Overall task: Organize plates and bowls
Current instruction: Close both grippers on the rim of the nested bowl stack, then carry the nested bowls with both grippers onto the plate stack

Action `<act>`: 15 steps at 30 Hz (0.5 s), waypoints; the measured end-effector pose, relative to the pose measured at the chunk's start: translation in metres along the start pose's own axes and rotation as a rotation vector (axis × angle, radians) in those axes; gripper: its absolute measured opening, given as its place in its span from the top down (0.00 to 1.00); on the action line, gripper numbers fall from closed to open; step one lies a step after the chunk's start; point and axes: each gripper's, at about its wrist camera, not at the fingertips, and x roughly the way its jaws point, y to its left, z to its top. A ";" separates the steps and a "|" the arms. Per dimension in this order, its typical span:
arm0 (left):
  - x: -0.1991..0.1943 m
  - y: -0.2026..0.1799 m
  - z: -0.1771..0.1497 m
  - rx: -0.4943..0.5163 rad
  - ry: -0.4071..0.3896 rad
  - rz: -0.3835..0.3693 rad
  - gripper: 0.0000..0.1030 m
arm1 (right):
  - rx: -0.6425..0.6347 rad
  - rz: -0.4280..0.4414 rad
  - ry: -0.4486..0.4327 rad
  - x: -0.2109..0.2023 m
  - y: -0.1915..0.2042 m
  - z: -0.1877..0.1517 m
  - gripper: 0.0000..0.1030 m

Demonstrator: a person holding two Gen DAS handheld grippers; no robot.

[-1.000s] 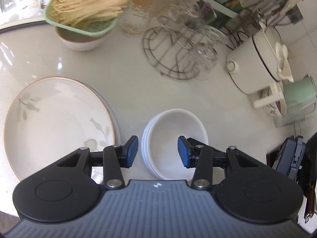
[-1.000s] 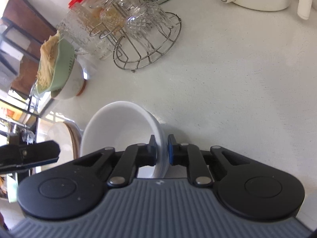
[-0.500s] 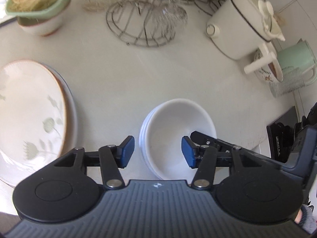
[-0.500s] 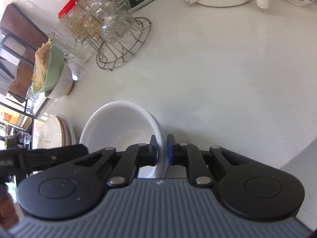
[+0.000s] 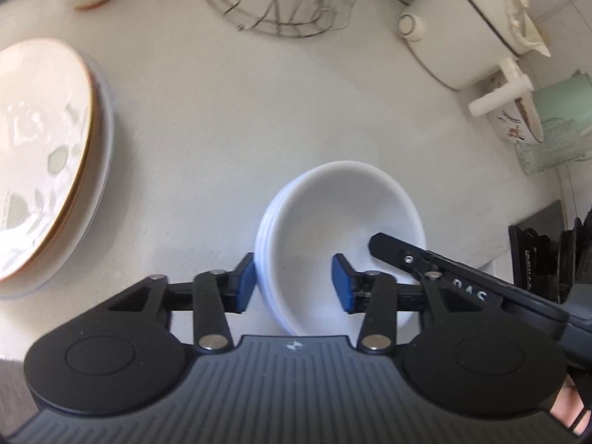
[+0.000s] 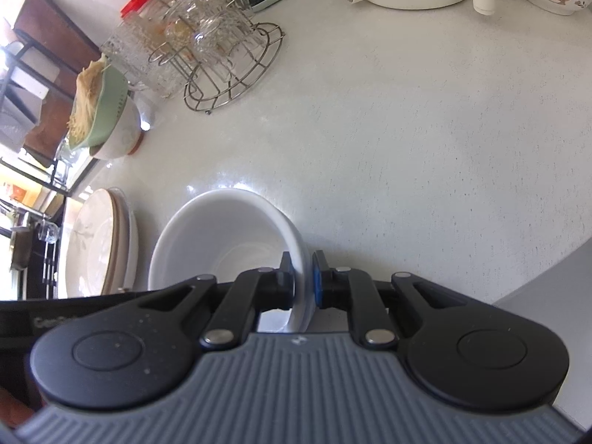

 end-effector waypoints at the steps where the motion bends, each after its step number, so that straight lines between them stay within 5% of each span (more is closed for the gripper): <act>1: 0.000 0.002 -0.001 -0.003 0.001 0.005 0.66 | -0.001 -0.002 0.000 0.000 0.000 -0.001 0.87; 4: -0.003 0.009 -0.003 0.006 0.002 0.014 0.82 | 0.017 -0.001 -0.004 -0.002 -0.001 -0.004 0.87; 15: -0.044 0.021 0.006 0.057 0.004 -0.019 0.83 | 0.061 -0.010 -0.059 -0.027 0.027 -0.011 0.87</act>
